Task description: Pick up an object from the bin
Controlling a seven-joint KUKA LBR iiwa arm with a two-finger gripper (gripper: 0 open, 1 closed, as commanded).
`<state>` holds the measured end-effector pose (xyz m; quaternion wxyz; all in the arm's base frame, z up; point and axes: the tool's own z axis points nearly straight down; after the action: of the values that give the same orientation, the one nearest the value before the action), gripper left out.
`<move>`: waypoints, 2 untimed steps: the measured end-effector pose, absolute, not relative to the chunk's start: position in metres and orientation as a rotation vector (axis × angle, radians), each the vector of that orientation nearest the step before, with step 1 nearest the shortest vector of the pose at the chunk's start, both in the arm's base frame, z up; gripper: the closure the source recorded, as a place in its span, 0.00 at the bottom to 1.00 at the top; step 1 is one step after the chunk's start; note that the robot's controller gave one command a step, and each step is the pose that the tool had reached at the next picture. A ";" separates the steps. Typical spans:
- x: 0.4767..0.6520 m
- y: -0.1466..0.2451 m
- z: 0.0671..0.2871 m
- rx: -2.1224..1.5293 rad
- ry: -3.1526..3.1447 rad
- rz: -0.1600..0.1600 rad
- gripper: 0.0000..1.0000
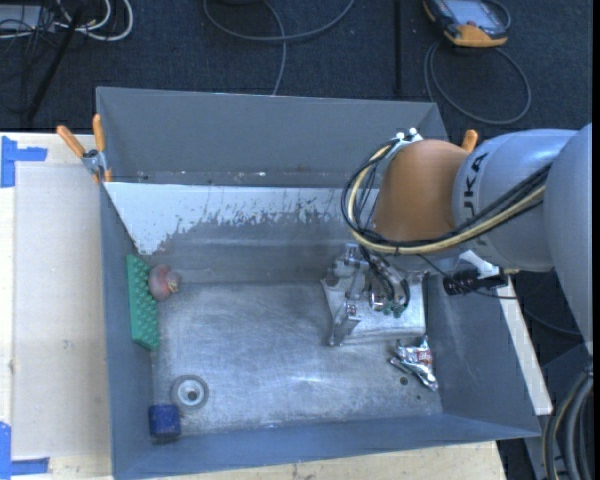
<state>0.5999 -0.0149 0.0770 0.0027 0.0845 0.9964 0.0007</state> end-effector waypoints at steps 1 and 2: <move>0.602 -0.027 0.073 0.308 3.121 0.010 0.00; 0.601 -0.027 0.074 0.316 3.129 0.013 1.00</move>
Offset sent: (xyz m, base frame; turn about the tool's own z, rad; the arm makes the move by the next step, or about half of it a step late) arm -0.0007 -0.0161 -0.0070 0.0283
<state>0.6009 -0.0267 0.0744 -0.0018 0.1005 0.9949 0.0040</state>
